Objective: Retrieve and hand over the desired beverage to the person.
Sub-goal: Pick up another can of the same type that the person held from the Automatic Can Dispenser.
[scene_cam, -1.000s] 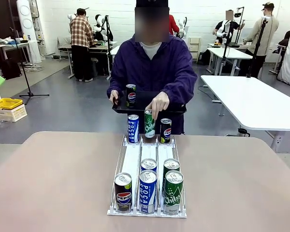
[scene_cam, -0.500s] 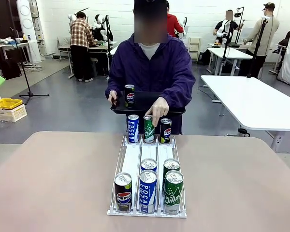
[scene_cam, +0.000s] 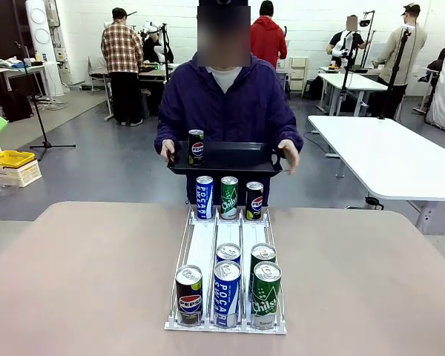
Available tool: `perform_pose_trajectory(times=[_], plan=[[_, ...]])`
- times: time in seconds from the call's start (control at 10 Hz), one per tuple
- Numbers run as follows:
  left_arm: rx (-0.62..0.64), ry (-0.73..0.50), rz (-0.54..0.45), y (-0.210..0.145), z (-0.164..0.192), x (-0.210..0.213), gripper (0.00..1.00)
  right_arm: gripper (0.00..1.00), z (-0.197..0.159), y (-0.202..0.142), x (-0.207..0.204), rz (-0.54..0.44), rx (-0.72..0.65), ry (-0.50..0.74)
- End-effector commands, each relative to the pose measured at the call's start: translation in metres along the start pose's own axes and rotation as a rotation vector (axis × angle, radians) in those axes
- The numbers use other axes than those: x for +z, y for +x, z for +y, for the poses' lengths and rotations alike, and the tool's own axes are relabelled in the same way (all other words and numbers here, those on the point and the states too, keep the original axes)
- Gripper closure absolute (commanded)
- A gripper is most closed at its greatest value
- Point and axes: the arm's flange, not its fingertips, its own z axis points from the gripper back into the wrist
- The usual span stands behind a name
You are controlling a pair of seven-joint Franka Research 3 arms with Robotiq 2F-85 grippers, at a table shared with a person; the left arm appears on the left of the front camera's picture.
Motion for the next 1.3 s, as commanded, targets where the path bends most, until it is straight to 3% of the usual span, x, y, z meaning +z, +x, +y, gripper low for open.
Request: perform_pose_trajectory(times=[0.0, 0.2, 0.4, 0.6, 0.8, 1.1, 1.2], plan=[[-0.007, -0.011, -0.007, 0.001, 0.001, 0.0, 0.0, 0.0, 0.044, 0.024, -0.026, 0.171, 0.032, -0.085], [-0.007, -0.011, -0.007, 0.001, 0.001, 0.0, 0.0, 0.0, 0.108, 0.04, -0.068, 0.32, -0.005, -0.186], [-0.007, -0.011, -0.007, 0.001, 0.001, 0.0, 0.0, 0.0, 0.172, 0.046, -0.131, 0.371, -0.122, -0.343], [-0.007, -0.011, -0.007, 0.001, 0.001, 0.0, 0.0, 0.0, 0.22, 0.033, -0.175, 0.43, -0.123, -0.354], [-0.007, -0.011, -0.007, 0.001, 0.001, 0.0, 0.0, 0.0, 0.244, 0.034, -0.207, 0.489, -0.095, -0.316], [-0.007, -0.011, -0.007, 0.001, 0.001, 0.0, 0.0, 0.0, 0.245, 0.039, -0.237, 0.563, -0.11, -0.259], [-0.007, -0.011, -0.007, 0.001, 0.001, 0.0, 0.0, 0.0, 0.252, 0.025, -0.228, 0.507, -0.081, -0.302]])
